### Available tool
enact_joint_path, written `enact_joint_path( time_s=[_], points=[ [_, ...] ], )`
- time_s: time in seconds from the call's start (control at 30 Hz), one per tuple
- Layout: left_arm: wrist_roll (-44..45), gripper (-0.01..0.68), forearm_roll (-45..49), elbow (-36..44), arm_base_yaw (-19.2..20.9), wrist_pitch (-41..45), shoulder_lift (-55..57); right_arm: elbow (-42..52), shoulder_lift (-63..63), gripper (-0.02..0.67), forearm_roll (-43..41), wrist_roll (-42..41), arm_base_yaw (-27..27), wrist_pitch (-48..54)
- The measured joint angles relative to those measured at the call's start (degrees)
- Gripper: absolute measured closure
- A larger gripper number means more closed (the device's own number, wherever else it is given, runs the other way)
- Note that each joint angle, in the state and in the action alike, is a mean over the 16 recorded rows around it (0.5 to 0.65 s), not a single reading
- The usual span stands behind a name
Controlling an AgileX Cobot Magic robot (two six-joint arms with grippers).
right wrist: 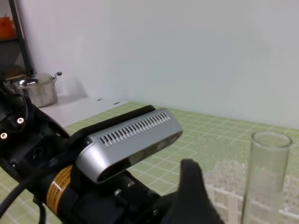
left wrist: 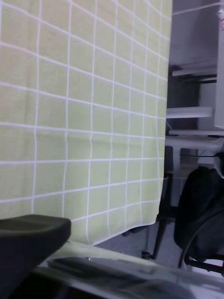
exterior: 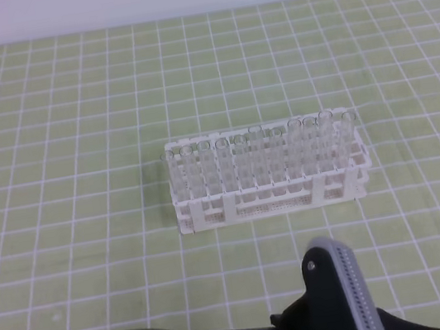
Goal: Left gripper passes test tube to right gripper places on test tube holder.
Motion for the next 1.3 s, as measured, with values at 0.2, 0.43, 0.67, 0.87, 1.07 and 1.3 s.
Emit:
enact_joint_path(
  time_s=[0.2,0.43,0.67,0.87,1.07,1.3],
  points=[
    [-0.1,0.64,0.3,-0.6,0.0,-0.5,0.0,0.0,0.0,0.216,0.0,0.0,0.0,-0.2],
    [-0.5,0.645,0.5,-0.7,0.0,-0.9,0.0,0.0,0.0,0.228,0.0,0.0,0.0,-0.6],
    [-0.9,0.634,0.8,-0.7,-0.4,-0.8,-0.1,0.0,0.2,0.239,0.0,0.0,0.0,-0.9],
    [-1.0,0.622,0.8,-0.7,-1.0,-0.7,0.0,0.0,1.6,0.241,0.3,-0.1,0.0,-0.9],
    [-1.0,0.616,0.5,-0.7,-1.6,-0.6,0.2,0.0,3.3,0.242,1.4,-1.7,0.0,-0.2],
    [-1.0,0.634,-0.1,-0.7,-1.7,-1.4,1.2,0.0,4.6,0.295,3.0,-4.3,0.0,0.9]
  ],
)
